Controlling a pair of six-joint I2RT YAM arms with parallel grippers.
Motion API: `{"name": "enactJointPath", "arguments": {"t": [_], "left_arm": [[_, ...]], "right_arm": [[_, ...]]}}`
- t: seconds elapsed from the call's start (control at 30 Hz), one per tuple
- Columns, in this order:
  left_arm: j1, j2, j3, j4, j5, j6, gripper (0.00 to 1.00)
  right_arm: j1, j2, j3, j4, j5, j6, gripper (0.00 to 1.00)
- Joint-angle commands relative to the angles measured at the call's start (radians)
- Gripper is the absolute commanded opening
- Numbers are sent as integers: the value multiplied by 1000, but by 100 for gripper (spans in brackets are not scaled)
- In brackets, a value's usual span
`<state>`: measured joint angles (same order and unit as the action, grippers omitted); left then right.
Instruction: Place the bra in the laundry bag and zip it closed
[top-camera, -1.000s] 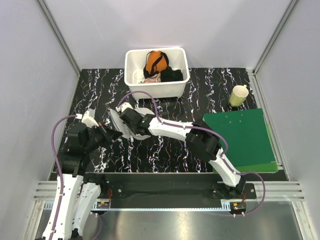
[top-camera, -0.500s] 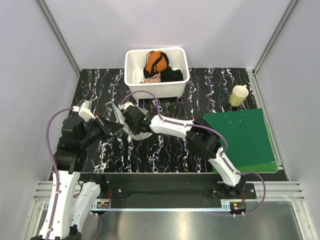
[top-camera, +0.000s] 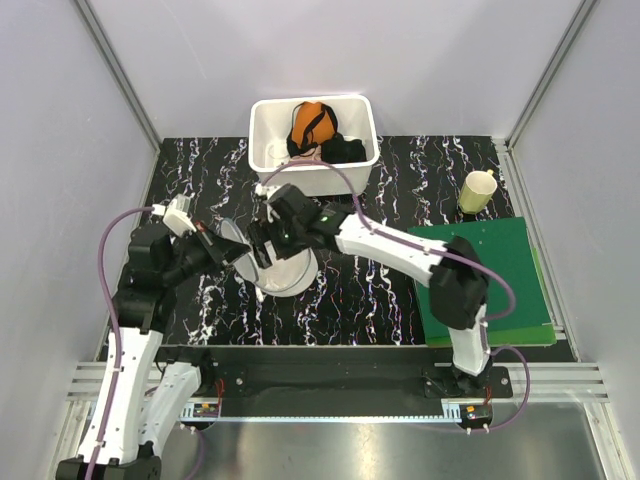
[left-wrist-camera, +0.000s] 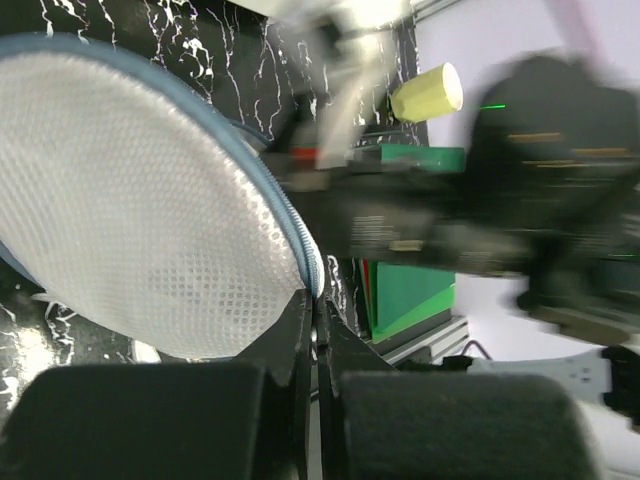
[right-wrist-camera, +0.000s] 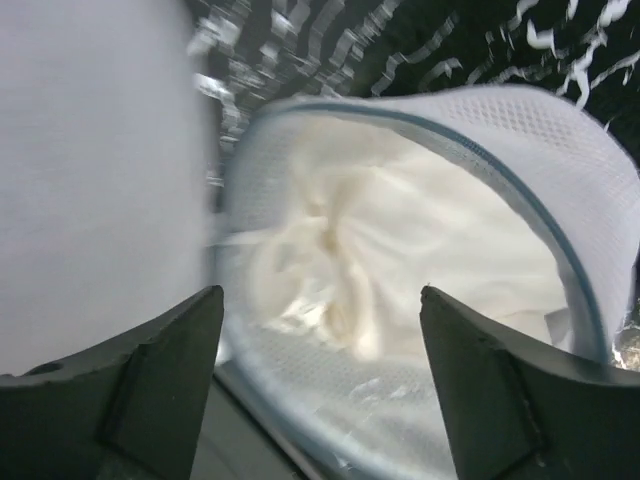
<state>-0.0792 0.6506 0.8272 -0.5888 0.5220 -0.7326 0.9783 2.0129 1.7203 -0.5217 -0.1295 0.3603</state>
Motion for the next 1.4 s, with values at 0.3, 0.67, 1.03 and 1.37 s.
{"name": "enactJointPath", "arguments": {"t": [0.3,0.67,1.03,1.37], "left_arm": [[-143,95,90,24,-31,116,0],[-410,454,245,41,-169,196,0],[-435,653,317,76,-180,187,0],[-439,756,377,96,-174,171,8]], "right_arm": [[-142,-471,-310,83,28,124,100],[-161,-854,-951,561,-74,305,100],[-158,-628,-1045,1055,-209,486,100],[-156,-475,-1035,1198,-158,612,100]]}}
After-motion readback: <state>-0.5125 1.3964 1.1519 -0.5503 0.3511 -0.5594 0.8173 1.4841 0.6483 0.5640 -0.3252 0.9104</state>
